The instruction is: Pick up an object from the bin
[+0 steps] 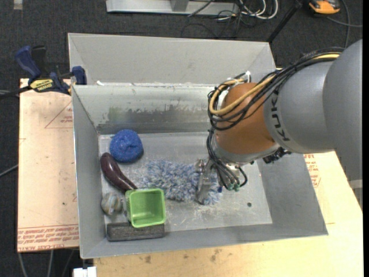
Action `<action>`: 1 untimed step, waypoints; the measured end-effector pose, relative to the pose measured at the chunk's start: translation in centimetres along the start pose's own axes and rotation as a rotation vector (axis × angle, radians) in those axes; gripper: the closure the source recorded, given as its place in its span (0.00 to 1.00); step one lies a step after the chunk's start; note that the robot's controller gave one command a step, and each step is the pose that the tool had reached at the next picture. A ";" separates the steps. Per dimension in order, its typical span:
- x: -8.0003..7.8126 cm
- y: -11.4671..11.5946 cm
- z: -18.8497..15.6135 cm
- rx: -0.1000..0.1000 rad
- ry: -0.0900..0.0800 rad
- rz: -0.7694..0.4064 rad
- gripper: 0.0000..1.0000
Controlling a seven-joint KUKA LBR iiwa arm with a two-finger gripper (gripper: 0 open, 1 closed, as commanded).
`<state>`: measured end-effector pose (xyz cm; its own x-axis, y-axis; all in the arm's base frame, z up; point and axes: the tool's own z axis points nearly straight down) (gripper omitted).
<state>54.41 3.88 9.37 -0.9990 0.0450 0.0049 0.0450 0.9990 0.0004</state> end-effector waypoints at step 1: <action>-0.2 0.0 -1.1 -0.001 -0.007 0.000 1.00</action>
Offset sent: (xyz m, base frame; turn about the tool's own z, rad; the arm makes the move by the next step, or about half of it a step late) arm -0.0001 0.0000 0.0871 0.0000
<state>54.61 3.91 10.52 -0.9990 0.0449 -0.0024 0.0449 0.9990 0.0015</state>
